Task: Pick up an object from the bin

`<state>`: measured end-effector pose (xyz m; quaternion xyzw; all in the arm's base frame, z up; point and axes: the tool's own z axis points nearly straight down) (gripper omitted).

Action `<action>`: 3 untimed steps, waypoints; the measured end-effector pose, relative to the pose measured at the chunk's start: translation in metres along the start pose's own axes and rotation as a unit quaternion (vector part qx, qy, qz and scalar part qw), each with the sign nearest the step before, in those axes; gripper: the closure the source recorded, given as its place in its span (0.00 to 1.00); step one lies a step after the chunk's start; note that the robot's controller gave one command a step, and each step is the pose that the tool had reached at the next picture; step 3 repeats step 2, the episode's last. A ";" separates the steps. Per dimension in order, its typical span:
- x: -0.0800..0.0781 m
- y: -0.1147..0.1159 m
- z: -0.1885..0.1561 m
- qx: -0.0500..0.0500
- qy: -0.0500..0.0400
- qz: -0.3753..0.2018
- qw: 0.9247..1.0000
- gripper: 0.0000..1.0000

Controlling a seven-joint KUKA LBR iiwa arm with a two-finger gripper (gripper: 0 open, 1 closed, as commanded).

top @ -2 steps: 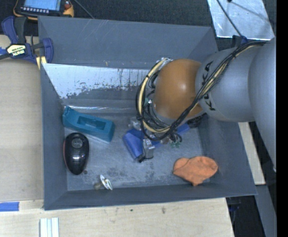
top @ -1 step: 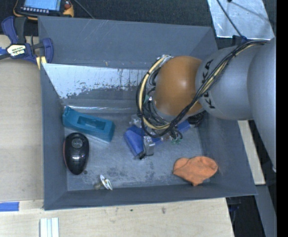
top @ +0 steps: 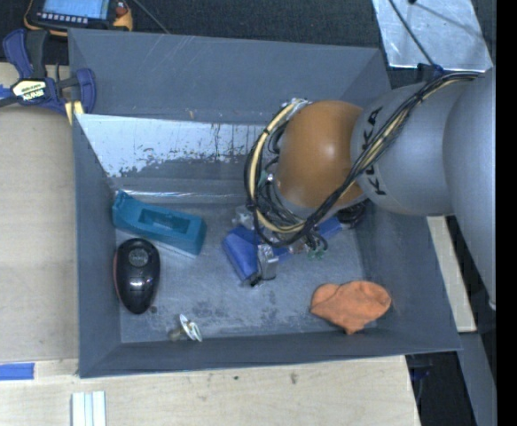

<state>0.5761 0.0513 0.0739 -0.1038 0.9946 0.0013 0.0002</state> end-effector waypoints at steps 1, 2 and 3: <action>0.000 0.000 0.000 0.000 0.000 0.000 1.000 1.00; -0.004 -0.021 -0.028 0.001 -0.003 0.058 0.998 1.00; -0.004 -0.021 -0.028 0.001 -0.003 0.058 0.998 1.00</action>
Offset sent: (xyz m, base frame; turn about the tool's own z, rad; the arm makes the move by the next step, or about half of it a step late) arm 0.0068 -0.0199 0.0272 0.1166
